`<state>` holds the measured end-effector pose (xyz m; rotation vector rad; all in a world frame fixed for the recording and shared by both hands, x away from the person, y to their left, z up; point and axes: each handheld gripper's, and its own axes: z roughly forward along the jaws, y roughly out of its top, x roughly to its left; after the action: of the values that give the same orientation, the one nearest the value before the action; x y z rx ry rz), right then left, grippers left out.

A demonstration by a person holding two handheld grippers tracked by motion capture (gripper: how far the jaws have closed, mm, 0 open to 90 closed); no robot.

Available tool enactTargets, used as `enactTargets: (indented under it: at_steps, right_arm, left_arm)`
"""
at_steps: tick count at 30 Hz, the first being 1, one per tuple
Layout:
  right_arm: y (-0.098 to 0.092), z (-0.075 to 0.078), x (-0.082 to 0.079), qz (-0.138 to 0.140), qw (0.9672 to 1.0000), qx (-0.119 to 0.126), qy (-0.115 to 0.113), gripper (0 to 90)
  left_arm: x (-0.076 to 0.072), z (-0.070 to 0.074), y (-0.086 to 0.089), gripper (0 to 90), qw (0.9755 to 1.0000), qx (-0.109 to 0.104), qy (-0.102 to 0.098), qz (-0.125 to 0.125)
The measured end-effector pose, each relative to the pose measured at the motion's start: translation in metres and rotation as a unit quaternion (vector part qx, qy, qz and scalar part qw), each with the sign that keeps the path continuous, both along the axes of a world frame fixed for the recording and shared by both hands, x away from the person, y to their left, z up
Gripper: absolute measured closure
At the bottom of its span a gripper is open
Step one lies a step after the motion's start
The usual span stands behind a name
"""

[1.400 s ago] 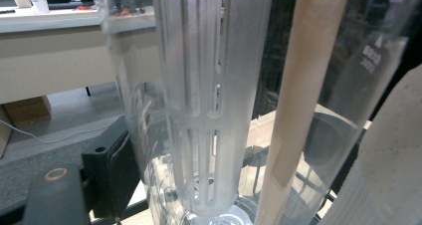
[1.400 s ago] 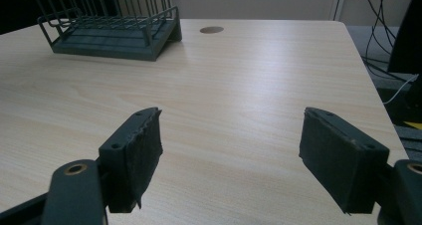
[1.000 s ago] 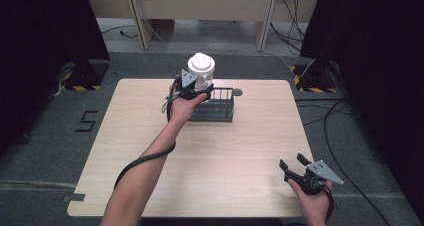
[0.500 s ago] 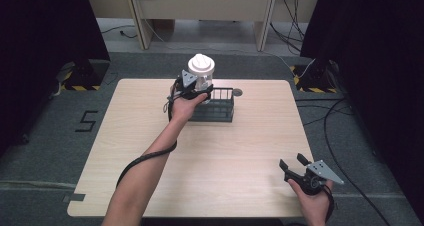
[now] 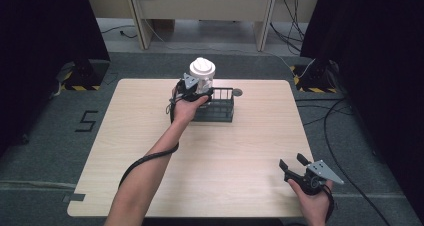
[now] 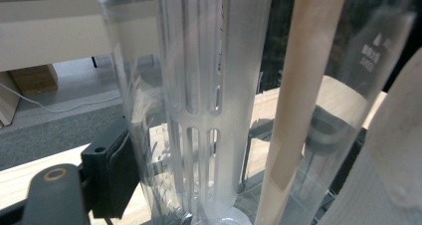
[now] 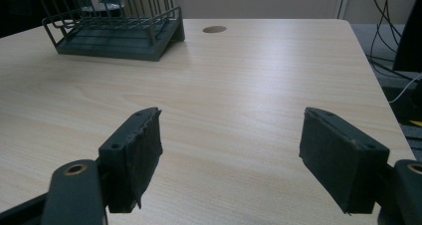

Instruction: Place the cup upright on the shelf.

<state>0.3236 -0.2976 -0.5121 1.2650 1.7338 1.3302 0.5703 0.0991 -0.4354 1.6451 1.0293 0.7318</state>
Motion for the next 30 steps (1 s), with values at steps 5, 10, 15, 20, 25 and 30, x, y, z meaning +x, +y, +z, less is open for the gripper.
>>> enactTargets:
  at_steps: [5, 10, 15, 20, 25, 30]
  right_arm:
    - [0.000, 0.000, 0.000, 0.000, 1.0000, 0.000, 0.000, 25.0]
    - [0.000, 0.000, 0.000, 0.001, 1.0000, 0.001, 0.001, 25.0]
    - [0.000, 0.000, 0.000, 0.001, 1.0000, 0.001, 0.001, 25.0]
    - [0.000, 0.000, 0.000, 0.002, 1.0000, 0.001, 0.002, 25.0]
    - [0.000, 0.000, 0.000, 0.002, 1.0000, 0.002, 0.002, 24.8]
    - [0.001, 0.000, 0.000, 0.002, 1.0000, 0.002, 0.003, 24.8]
  left_arm:
    - [0.001, -0.004, 0.000, 17.2, 1.0000, 0.007, 0.004, 0.003]
    - [0.001, -0.009, 0.001, 17.2, 0.9999, 0.008, 0.010, 0.007]
    - [0.001, -0.011, 0.001, 17.2, 0.9998, 0.010, 0.013, 0.008]
    - [0.002, -0.012, 0.001, 17.1, 0.9998, 0.011, 0.016, 0.008]
    - [0.002, -0.013, 0.002, 17.0, 0.9998, 0.010, 0.018, 0.007]
    - [0.002, -0.012, 0.003, 17.0, 0.9997, 0.011, 0.018, 0.007]
